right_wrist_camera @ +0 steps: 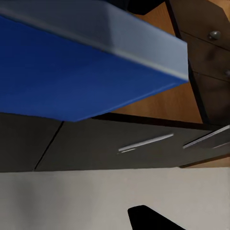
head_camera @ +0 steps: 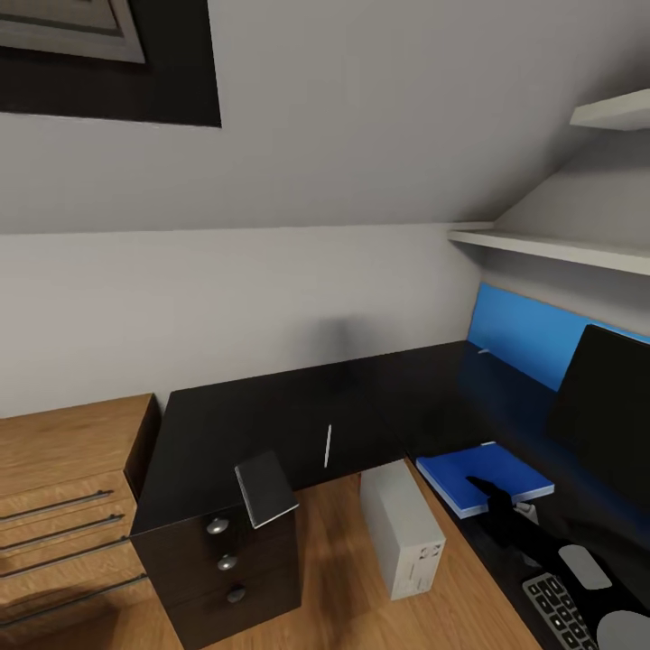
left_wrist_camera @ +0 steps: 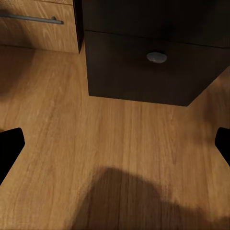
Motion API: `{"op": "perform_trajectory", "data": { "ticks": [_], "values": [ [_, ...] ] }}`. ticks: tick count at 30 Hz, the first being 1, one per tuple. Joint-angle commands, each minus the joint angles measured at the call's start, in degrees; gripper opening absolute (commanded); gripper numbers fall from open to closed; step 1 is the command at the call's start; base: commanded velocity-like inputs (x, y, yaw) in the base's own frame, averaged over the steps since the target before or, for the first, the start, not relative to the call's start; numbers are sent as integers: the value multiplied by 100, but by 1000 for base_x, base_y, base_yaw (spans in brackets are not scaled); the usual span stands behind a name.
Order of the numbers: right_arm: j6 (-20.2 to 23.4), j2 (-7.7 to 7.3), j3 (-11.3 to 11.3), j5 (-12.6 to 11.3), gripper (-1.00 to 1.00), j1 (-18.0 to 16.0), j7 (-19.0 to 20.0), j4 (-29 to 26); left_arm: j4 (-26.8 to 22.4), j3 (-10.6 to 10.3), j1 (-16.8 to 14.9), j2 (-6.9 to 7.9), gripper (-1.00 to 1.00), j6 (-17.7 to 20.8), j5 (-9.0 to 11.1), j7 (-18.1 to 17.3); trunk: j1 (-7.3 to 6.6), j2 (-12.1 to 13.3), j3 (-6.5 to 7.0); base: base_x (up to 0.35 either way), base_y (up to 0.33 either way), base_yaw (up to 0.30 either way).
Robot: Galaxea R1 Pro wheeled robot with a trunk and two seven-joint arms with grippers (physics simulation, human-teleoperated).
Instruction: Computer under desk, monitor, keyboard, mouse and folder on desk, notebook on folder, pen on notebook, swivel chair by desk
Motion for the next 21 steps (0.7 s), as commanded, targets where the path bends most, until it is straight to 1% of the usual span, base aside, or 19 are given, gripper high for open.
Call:
{"op": "perform_trajectory", "data": {
  "ticks": [1,12,21],
  "values": [
    [44,2,-35,-4,100,-5,6,1,3,-10,-4,0,100,-17,36,-16,0,-5,-7,0,0,0],
    [41,2,-35,-4,100,-5,7,1,3,2,-4,7,100,-17,40,-9,0,-5,-7,-1,0,0],
    [40,2,-33,-4,100,-4,6,1,3,-1,-4,6,100,-14,44,0,0,-5,-7,-89,0,0]
  ]
}}
